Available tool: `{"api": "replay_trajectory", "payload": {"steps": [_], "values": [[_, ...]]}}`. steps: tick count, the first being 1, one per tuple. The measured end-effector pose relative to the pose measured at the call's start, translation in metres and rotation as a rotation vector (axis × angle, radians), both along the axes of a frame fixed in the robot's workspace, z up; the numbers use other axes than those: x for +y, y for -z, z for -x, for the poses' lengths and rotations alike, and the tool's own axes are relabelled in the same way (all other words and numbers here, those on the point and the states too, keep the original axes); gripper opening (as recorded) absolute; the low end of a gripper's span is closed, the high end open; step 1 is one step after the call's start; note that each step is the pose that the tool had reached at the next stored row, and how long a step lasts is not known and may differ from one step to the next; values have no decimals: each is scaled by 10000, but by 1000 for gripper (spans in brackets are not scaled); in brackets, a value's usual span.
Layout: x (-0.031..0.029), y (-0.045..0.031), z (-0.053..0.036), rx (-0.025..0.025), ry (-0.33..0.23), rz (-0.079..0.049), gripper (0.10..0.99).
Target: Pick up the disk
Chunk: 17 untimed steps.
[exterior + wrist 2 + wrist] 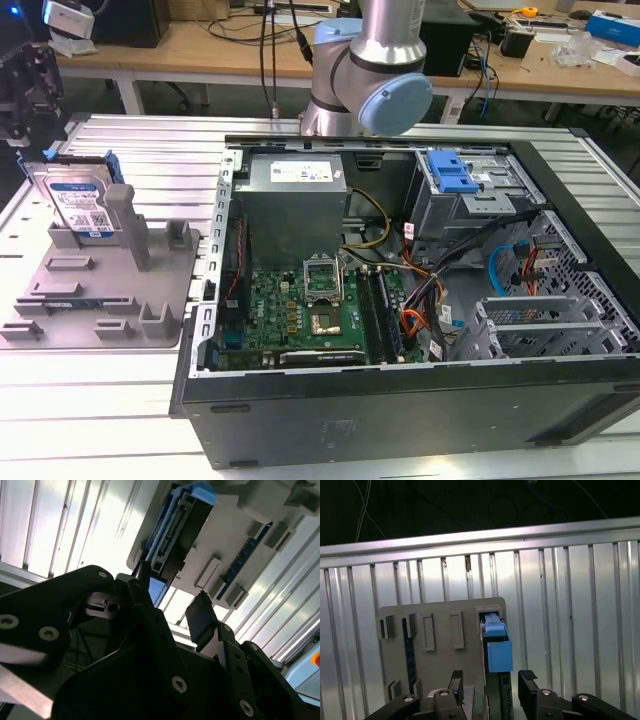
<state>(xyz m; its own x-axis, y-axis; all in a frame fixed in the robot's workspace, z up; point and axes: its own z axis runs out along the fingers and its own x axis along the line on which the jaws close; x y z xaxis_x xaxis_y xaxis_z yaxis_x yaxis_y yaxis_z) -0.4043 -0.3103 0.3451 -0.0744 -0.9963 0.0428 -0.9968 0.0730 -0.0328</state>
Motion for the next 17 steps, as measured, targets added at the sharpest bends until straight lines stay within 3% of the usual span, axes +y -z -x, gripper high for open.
{"api": "replay_trajectory", "payload": {"steps": [5, 11, 14, 17], "values": [[2, 28, 33, 2, -598, -4, 557], [5, 38, 55, -3, -623, -3, 557], [7, 57, 56, 102, -624, -38, 557], [10, 69, 60, 107, -631, -104, 557]]}}
